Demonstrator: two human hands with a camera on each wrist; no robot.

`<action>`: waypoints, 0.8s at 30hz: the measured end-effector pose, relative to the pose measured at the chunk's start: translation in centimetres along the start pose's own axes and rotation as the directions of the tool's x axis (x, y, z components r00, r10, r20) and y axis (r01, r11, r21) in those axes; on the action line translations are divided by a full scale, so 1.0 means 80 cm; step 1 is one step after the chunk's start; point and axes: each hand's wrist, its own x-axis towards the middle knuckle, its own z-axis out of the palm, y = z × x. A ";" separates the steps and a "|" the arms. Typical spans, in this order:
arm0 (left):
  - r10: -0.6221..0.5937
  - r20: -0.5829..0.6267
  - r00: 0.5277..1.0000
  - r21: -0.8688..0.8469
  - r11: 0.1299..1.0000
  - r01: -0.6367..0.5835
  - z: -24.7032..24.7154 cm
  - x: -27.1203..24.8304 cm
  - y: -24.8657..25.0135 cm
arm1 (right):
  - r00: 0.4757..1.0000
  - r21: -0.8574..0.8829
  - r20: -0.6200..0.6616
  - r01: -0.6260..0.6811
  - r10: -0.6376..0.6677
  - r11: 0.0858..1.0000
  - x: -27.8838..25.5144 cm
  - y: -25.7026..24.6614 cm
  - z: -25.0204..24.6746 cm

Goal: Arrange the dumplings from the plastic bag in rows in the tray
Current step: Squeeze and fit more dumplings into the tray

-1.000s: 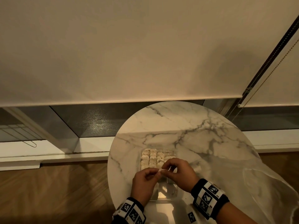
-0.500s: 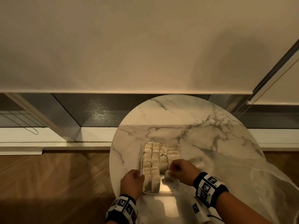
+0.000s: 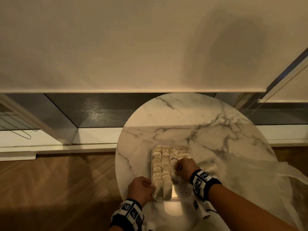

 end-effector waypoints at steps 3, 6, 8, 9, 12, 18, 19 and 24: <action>-0.006 0.040 0.999 -0.028 1.000 0.007 -0.005 0.005 0.000 | 0.999 0.030 -0.018 -0.038 0.038 0.999 0.007 -0.006 0.003; -0.012 0.067 0.998 -0.047 0.999 0.015 -0.006 0.006 0.000 | 0.998 0.031 -0.032 -0.059 0.060 0.998 0.012 -0.007 0.005; -0.011 0.080 0.997 -0.064 0.998 0.016 -0.005 0.009 -0.002 | 0.996 0.034 -0.051 -0.076 0.078 0.997 0.015 -0.007 0.007; -0.020 0.082 0.996 -0.080 0.996 0.026 -0.005 0.009 -0.002 | 0.995 0.030 -0.058 -0.085 0.086 0.996 0.016 -0.006 0.007; -0.039 0.101 0.994 -0.126 0.991 0.051 -0.004 0.011 -0.002 | 0.992 0.029 -0.050 -0.113 0.114 0.993 0.013 -0.006 0.007; -0.075 0.153 0.985 -0.216 0.971 0.107 -0.008 0.011 0.001 | 0.985 0.107 -0.034 -0.167 0.171 0.980 0.009 0.002 0.007; -0.079 0.161 0.984 -0.228 0.967 0.115 -0.009 0.010 0.001 | 0.984 0.116 -0.050 -0.163 0.170 0.980 0.008 0.003 0.006; -0.078 0.177 0.981 -0.268 0.955 0.125 -0.013 0.007 0.004 | 0.986 0.124 -0.048 -0.152 0.159 0.980 -0.006 0.000 0.000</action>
